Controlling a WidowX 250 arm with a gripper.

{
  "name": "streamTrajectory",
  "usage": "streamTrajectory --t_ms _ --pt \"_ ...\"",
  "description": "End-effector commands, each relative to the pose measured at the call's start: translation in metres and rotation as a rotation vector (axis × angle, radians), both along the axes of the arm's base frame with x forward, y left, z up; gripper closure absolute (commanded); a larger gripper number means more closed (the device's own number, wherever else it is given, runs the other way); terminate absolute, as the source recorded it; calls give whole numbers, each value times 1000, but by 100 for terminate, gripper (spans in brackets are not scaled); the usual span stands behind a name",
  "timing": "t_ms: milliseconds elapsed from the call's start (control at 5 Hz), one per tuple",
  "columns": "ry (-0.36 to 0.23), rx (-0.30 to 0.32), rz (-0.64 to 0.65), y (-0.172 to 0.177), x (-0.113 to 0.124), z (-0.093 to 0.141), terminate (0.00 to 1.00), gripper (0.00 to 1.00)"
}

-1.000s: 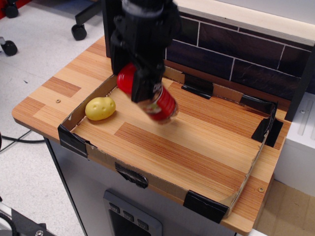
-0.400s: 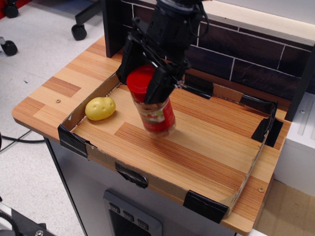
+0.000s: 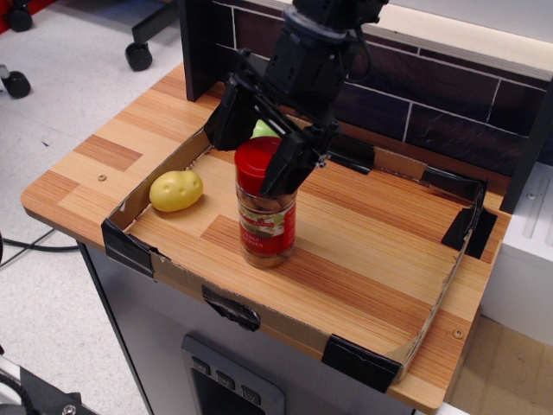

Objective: Upright basil bottle

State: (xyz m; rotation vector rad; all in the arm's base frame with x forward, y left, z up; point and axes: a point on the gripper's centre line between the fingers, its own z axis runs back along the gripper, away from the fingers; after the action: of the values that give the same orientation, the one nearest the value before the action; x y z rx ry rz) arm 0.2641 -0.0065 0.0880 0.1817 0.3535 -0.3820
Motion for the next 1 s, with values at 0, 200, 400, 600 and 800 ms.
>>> streamTrajectory --t_ms 0,200,400,600,800 --pt "-200 -97 -15 -1 29 29 0 0" --pt "-370 -260 -24 -2 35 61 0 0" --pt "-574 -305 67 0 43 84 0 0" --pt "-574 -305 67 0 43 84 0 0" --pt "-574 -305 67 0 43 84 0 0"
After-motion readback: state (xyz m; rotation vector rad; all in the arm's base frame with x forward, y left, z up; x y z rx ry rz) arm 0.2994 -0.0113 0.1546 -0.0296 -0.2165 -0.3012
